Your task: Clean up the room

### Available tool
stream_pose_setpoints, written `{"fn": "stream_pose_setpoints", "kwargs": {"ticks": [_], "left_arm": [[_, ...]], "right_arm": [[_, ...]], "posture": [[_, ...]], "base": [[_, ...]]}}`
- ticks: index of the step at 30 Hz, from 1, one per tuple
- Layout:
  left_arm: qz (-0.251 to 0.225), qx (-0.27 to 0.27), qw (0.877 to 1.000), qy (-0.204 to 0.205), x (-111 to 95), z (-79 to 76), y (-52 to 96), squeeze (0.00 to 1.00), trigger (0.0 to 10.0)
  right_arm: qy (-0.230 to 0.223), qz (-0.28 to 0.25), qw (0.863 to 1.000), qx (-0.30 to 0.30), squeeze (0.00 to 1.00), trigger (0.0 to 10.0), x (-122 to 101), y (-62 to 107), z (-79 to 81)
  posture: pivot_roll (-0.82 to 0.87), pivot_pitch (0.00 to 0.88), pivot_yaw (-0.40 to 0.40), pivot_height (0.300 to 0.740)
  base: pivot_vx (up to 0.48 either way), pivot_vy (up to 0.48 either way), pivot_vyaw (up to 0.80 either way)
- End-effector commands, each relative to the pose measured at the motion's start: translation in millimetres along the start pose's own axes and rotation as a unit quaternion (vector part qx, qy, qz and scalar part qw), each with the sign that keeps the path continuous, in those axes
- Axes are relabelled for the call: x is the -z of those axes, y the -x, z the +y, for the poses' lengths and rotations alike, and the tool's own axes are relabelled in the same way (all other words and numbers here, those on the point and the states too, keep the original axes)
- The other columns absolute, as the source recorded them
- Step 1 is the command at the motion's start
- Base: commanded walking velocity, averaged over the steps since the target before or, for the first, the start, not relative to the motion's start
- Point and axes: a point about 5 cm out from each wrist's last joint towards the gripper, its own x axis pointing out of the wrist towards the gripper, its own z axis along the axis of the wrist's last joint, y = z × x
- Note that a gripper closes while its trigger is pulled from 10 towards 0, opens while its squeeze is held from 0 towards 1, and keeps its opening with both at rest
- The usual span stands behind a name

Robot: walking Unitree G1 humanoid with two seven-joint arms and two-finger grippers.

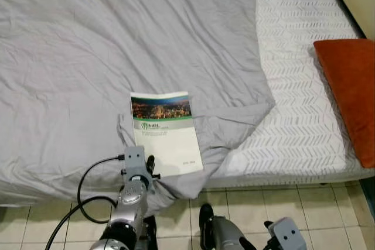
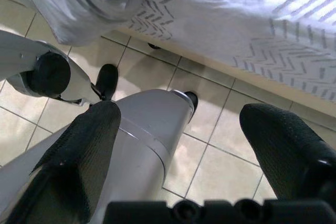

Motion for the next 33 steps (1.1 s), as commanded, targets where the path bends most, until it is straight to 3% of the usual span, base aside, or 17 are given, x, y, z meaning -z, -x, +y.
{"fn": "stream_pose_setpoints", "kwargs": {"ticks": [1, 2, 4, 8, 13, 14, 15, 16, 17, 18, 19, 22, 26, 30, 31, 32, 33], "left_arm": [[-0.020, 0.000, 0.995, -0.101, -0.2, -1.5, 2.3, 1.00, 10.0], [-0.051, -0.007, 0.988, -0.147, -8.3, 0.5, 2.3, 1.00, 10.0], [-0.092, -0.018, 0.975, -0.200, -18.7, 4.0, 3.4, 1.00, 10.0], [-0.125, -0.033, 0.965, -0.228, -27.4, 17.8, 8.7, 1.00, 10.0], [-0.120, -0.038, 0.967, -0.224, -24.7, 27.3, 12.1, 1.00, 10.0], [-0.072, -0.049, 0.983, -0.163, -11.4, 33.2, 9.8, 1.00, 10.0], [-0.072, -0.049, 0.983, -0.163, -11.4, 33.2, 9.8, 1.00, 10.0], [-0.023, -0.060, 0.994, -0.088, 0.3, 37.5, 6.9, 1.00, 10.0], [-0.009, -0.066, 0.996, -0.056, 2.7, 39.5, 5.4, 1.00, 10.0], [-0.009, -0.066, 0.996, -0.056, 2.7, 39.5, 5.4, 1.00, 10.0], [-0.002, -0.077, 0.997, -0.016, 0.2, 43.2, 1.9, 0.92, 10.0], [-0.013, -0.083, 0.996, 0.003, -9.9, 47.1, -3.0, 1.00, 10.0], [-0.096, -0.059, 0.994, -0.002, -55.0, 40.9, -13.5, 1.00, 10.0], [-0.114, -0.042, 0.993, 0.014, -63.7, 36.1, -15.1, 1.00, 10.0], [-0.119, -0.030, 0.992, 0.026, -66.5, 32.1, -15.9, 0.55, 10.0], [-0.121, -0.020, 0.992, 0.037, -68.0, 28.4, -16.4, 0.55, 10.0], [-0.110, -0.019, 0.992, 0.067, -65.1, 26.5, -17.0, 0.00, 10.0]], "right_arm": [[-0.005, 0.029, 1.000, -0.003, 0.00, 10.0, 13.3, 5.7, 2.1], [-0.005, 0.029, 1.000, -0.003, 0.00, 10.0, 13.5, 6.3, 2.0], [-0.005, 0.030, 1.000, -0.002, 0.00, 10.0, 14.2, 7.4, 2.2], [-0.007, 0.032, 0.999, -0.002, 0.00, 10.0, 16.0, 8.7, 3.9], [-0.008, 0.033, 0.999, -0.003, 0.00, 10.0, 17.1, 8.6, 4.6], [-0.009, 0.035, 0.999, -0.004, 0.00, 10.0, 18.5, 8.1, 5.2], [-0.009, 0.035, 0.999, -0.004, 0.00, 10.0, 18.5, 8.1, 5.2], [-0.009, 0.037, 0.999, -0.006, 0.00, 10.0, 19.1, 7.7, 5.9], [-0.009, 0.037, 0.999, -0.006, 0.00, 10.0, 19.1, 7.6, 5.9], [-0.009, 0.037, 0.999, -0.006, 0.00, 10.0, 19.1, 7.6, 5.9], [-0.009, 0.036, 0.999, -0.006, 0.00, 10.0, 18.7, 8.2, 5.8], [-0.008, 0.037, 0.999, -0.007, 0.00, 10.0, 18.8, 10.1, 6.2], [-0.009, 0.044, 0.999, -0.006, 0.00, 10.0, 22.9, 16.1, 7.4], [-0.009, 0.046, 0.999, -0.005, 0.00, 10.0, 24.1, 17.2, 7.7], [-0.010, 0.047, 0.999, -0.004, 0.00, 10.0, 25.0, 17.5, 7.7], [-0.010, 0.048, 0.999, -0.003, 0.00, 10.0, 25.5, 17.7, 7.4], [-0.009, 0.048, 0.999, -0.002, 0.00, 10.0, 25.7, 17.7, 6.6]], "posture": [[-0.18, 0.395, -0.087, 0.740], [-0.18, 0.395, -0.087, 0.740], [-0.18, 0.398, -0.085, 0.740], [-0.18, 0.406, -0.079, 0.740], [-0.17, 0.408, -0.078, 0.740], [-0.17, 0.411, -0.078, 0.740], [-0.17, 0.411, -0.078, 0.740], [-0.17, 0.411, -0.078, 0.740], [-0.17, 0.411, -0.078, 0.740], [-0.17, 0.411, -0.078, 0.740], [-0.17, 0.416, -0.083, 0.740], [-0.19, 0.418, -0.089, 0.740], [-0.20, 0.419, -0.090, 0.740], [-0.21, 0.416, -0.088, 0.740], [-0.21, 0.412, -0.086, 0.740], [-0.21, 0.412, -0.086, 0.740], [-0.21, 0.408, -0.083, 0.740]], "base": [[0.000, 0.000, 0.00], [0.000, 0.000, 0.00], [0.000, 0.000, 0.00], [0.000, 0.000, 0.00], [0.000, 0.000, 0.00], [0.000, 0.000, 0.00], [0.000, 0.000, 0.00], [0.000, 0.000, 0.00], [0.000, 0.000, 0.00], [0.000, 0.000, 0.00], [0.000, 0.000, 0.00], [0.000, 0.000, 0.00], [0.000, 0.000, 0.00], [0.000, 0.000, 0.00], [0.000, 0.000, 0.00], [0.000, 0.000, 0.00], [0.000, 0.000, 0.00]]}}
